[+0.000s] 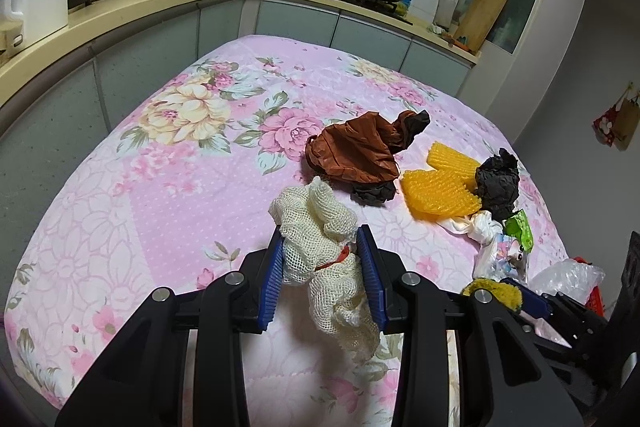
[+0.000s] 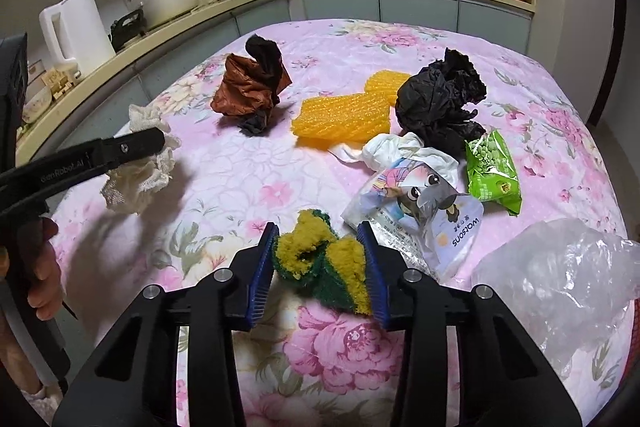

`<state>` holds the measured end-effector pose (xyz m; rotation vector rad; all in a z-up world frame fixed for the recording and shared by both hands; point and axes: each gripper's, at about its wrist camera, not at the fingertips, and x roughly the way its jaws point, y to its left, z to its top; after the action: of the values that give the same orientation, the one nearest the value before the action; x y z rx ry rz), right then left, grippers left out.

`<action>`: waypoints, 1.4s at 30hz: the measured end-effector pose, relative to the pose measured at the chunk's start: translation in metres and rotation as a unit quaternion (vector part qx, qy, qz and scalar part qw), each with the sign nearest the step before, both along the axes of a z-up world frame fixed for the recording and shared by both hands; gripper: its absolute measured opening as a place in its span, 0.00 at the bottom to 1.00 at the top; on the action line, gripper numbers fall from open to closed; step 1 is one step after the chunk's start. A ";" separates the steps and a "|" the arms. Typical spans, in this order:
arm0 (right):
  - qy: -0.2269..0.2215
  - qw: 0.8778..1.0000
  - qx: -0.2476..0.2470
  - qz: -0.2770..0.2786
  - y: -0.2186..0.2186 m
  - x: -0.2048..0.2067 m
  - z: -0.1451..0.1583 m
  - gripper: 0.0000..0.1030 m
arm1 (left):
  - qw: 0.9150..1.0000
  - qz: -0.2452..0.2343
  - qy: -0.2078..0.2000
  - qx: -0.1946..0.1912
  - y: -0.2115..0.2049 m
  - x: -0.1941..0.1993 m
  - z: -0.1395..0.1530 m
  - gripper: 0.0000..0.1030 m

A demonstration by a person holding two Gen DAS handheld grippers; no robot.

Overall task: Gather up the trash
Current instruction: 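Grasp the green-yellow scrubber with the right tool while the left tool holds the mesh bag, then carry the mesh bag and scrubber in both tools over the red basket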

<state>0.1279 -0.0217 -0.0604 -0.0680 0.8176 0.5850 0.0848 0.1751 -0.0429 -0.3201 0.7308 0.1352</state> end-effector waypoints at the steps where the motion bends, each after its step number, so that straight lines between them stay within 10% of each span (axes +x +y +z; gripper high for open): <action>1: -0.002 1.000 0.004 0.001 -0.001 -0.001 0.003 0.38 | 1.000 0.001 -0.001 0.001 0.000 -0.001 0.001 0.33; 42: -0.119 0.981 0.113 -0.100 -0.107 -0.018 0.116 0.38 | 0.989 -0.073 -0.099 0.085 -0.083 -0.006 0.077 0.33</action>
<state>0.1100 -0.1292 0.0556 0.1492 0.5142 0.4661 0.0793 0.0917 0.0341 -0.1149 0.5403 0.0257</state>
